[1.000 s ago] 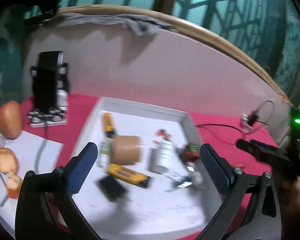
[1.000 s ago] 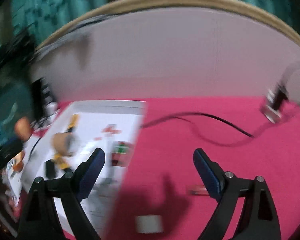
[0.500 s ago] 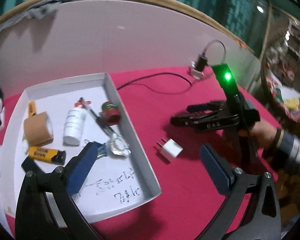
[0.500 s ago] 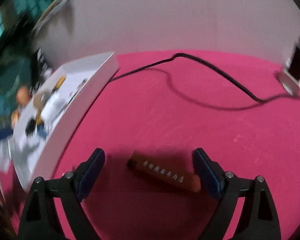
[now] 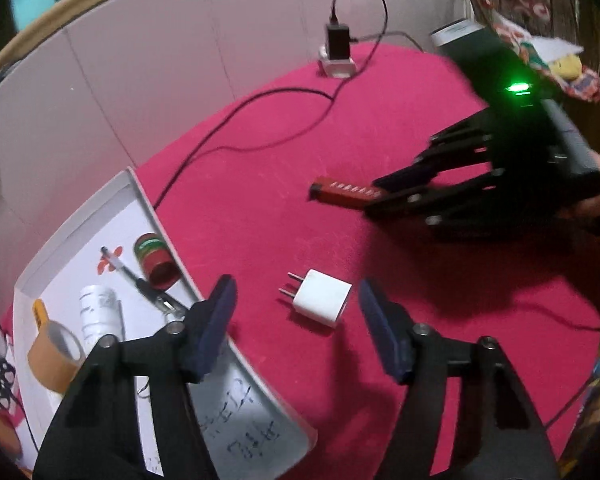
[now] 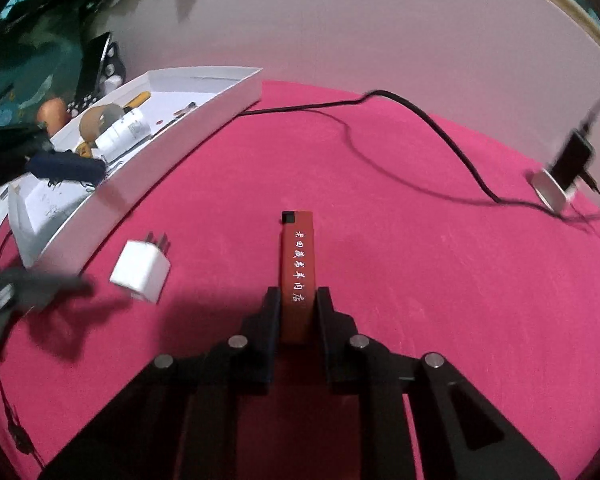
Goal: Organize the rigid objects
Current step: 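Grasp the red stick lighter with the right gripper while the left grasps the white charger plug, then carry the red stick lighter and white charger plug over the tray with both grippers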
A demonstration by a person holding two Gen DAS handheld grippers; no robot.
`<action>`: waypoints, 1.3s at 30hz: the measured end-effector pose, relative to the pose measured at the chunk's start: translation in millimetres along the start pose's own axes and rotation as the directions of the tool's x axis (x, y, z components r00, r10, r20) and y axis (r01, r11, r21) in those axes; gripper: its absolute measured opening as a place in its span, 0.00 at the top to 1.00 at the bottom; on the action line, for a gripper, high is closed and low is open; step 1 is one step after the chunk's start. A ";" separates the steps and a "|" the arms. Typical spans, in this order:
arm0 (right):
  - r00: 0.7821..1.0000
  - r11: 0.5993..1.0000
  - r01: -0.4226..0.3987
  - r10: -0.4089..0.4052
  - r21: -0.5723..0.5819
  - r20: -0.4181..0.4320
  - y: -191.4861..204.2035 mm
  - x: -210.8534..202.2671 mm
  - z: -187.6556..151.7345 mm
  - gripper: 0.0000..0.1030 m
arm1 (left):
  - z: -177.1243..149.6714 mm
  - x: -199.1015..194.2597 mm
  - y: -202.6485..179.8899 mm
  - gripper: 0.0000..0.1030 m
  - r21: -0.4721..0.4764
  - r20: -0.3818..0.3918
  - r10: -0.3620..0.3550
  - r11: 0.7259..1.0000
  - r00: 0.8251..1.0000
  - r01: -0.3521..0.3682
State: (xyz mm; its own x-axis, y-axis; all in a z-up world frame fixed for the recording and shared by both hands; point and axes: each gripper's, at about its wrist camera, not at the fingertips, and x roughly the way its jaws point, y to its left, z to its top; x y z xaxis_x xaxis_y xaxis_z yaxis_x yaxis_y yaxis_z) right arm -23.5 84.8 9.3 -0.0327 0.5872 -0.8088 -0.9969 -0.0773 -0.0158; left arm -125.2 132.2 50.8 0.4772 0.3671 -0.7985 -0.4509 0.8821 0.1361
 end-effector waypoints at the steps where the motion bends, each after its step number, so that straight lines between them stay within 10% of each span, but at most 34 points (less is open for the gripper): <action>1: 1.000 1.000 0.002 -0.002 0.029 0.005 -1.5 -7.0 -5.3 0.85 | 0.5 3.2 -2.3 0.39 0.012 -0.008 -0.001 1.000 1.000 0.001; 13: 0.995 0.969 -0.082 0.067 0.233 0.072 -21.5 -37.2 -42.0 0.85 | 10.8 43.8 -20.1 0.39 0.075 -0.142 0.000 0.997 0.990 0.010; 17: 0.994 0.963 -0.096 0.078 0.254 0.079 -24.1 -37.5 -43.2 0.85 | 9.6 39.8 -24.5 0.54 0.075 -0.141 0.008 0.997 0.990 0.002; 28: 0.991 0.956 -0.041 0.002 0.290 0.132 -17.4 -55.0 -53.1 0.85 | -5.6 -7.9 -58.9 0.54 0.014 0.034 -0.027 1.000 0.999 0.026; 39: 0.961 0.929 -0.080 -0.024 0.360 0.275 -20.5 -114.4 -59.2 0.85 | -6.6 -71.4 -51.3 0.54 -0.123 0.238 -0.028 0.991 0.971 0.059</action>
State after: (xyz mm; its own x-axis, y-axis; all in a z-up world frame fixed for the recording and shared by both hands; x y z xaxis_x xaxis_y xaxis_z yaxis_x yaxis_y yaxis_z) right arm 4.9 -28.5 67.3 -0.0268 0.7882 -0.6149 -0.9498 0.1717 0.2616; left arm -141.1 58.8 97.0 0.6553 0.4021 -0.6394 -0.5116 0.8591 0.0159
